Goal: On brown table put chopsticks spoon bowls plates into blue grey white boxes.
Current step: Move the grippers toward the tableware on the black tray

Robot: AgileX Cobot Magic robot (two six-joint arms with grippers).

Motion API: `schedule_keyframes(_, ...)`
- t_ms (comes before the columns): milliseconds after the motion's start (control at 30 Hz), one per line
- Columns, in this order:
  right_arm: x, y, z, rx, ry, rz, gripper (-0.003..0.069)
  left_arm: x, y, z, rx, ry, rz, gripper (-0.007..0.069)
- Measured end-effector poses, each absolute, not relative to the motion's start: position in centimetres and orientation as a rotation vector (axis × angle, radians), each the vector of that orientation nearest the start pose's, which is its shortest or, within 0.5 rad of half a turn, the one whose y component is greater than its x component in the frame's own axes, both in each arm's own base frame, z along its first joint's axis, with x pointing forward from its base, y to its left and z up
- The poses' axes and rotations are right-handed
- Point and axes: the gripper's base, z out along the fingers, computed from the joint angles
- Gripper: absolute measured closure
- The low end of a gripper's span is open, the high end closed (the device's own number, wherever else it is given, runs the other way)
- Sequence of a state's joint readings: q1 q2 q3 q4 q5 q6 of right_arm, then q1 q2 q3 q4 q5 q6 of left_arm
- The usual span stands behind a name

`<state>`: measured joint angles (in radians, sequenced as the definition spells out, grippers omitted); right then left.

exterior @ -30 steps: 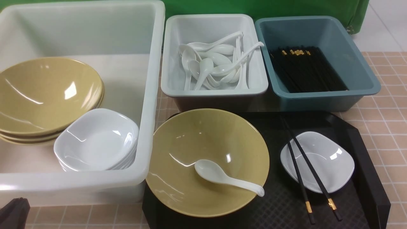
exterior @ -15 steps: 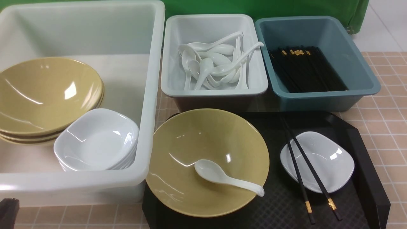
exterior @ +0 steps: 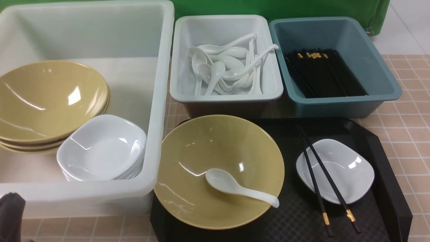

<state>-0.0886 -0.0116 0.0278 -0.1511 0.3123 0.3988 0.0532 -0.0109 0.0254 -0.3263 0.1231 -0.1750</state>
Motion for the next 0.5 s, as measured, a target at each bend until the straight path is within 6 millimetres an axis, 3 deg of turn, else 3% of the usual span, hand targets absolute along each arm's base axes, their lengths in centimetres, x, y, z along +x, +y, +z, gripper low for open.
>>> schedule_keyframes(33,5.35,-0.90,17.66,0.356,1.773,0.088,0.0422,5.67,-0.09,19.51,-0.469,1.558,-0.436,0.0623)
schedule_keyframes(67,5.36,-0.88,17.69,0.500,1.738,0.209,0.0422,5.67,-0.10,19.85,-0.676,1.462,-0.661,0.0623)
schedule_keyframes(133,5.36,-0.87,17.70,0.588,1.714,0.281,0.0422,5.67,-0.10,19.98,-0.793,1.405,-0.789,0.0623)
schedule_keyframes(167,5.38,-0.86,17.77,0.754,1.652,0.423,0.0422,5.67,-0.05,20.17,-0.958,1.307,-0.971,0.0623)
schedule_keyframes(300,5.48,-0.81,18.17,1.017,1.485,0.691,0.0422,5.66,0.04,20.33,-1.085,1.214,-1.110,0.0623)
schedule_keyframes(500,5.48,-0.81,18.18,1.046,1.468,0.717,0.0422,5.66,0.02,20.33,-1.093,1.211,-1.121,0.0623)
